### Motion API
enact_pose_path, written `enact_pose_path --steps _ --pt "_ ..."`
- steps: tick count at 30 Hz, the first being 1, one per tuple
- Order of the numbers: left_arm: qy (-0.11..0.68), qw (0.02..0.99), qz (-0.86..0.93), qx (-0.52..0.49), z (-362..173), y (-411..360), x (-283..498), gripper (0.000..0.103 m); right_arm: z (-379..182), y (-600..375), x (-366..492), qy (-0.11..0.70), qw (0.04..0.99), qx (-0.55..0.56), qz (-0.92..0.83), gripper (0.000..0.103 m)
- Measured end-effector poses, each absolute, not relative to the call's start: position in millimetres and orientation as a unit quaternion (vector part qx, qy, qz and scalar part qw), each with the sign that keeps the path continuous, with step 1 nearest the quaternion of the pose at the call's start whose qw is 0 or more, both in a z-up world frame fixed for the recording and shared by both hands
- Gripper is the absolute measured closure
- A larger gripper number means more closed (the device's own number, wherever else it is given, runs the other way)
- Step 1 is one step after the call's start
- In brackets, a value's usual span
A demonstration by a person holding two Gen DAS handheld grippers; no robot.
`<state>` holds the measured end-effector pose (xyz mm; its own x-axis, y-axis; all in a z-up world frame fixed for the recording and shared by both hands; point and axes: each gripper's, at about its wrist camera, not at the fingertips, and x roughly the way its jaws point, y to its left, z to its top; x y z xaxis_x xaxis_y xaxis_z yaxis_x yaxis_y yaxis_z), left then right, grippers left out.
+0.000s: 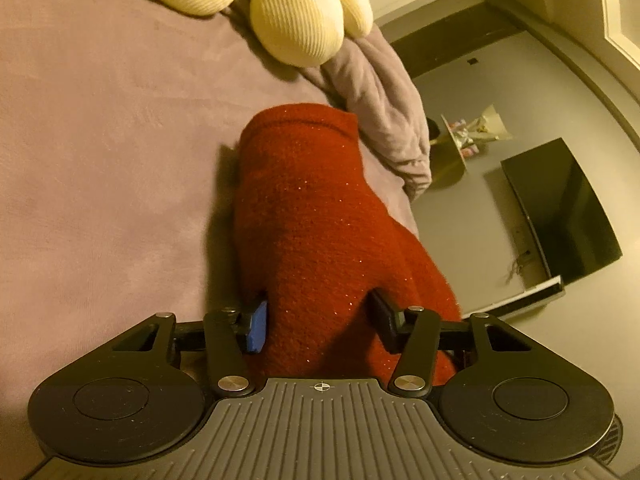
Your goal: Fold small clothes
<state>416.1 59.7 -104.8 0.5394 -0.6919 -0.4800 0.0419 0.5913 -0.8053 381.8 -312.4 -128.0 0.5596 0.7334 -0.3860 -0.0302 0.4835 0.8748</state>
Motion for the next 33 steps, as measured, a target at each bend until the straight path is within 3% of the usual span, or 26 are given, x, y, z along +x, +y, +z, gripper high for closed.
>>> enact_pose_path --steps 7,14,15,17,18,22,24,26,28,31,33 --pt "0.400 0.802 -0.208 -0.391 -86 102 377 0.047 -111 -266 370 0.415 0.748 0.431 0.287 0.047" --pt "0.398 0.834 -0.141 -0.354 -64 159 289 0.046 -112 -196 350 0.444 0.716 0.400 0.360 0.046" --pt "0.405 0.837 -0.130 -0.345 -65 163 281 0.046 -114 -189 346 0.450 0.715 0.392 0.363 0.044" --pt "0.405 0.848 -0.114 -0.322 -62 171 266 0.046 -115 -183 337 0.466 0.725 0.373 0.344 0.028" --pt "0.398 0.854 -0.107 -0.317 -57 176 262 0.045 -113 -183 334 0.475 0.734 0.360 0.325 0.027" --pt "0.367 0.883 -0.082 -0.282 -30 180 269 0.029 -73 -199 328 0.455 0.802 0.305 0.239 0.027" --pt "0.360 0.890 -0.073 -0.271 -20 172 284 0.027 -43 -196 328 0.419 0.836 0.281 0.215 0.033" --pt "0.364 0.892 -0.064 -0.260 -15 158 304 0.018 -24 -180 335 0.408 0.849 0.261 0.212 0.052" --pt "0.381 0.887 -0.038 -0.257 -15 139 331 0.017 -16 -151 349 0.429 0.847 0.233 0.212 0.065" --pt "0.423 0.867 0.011 -0.262 -30 120 370 0.017 -32 -110 374 0.482 0.842 0.179 0.161 0.071" --pt "0.443 0.873 0.032 -0.201 -41 102 394 0.016 -44 -96 387 0.492 0.848 0.150 0.125 0.072"
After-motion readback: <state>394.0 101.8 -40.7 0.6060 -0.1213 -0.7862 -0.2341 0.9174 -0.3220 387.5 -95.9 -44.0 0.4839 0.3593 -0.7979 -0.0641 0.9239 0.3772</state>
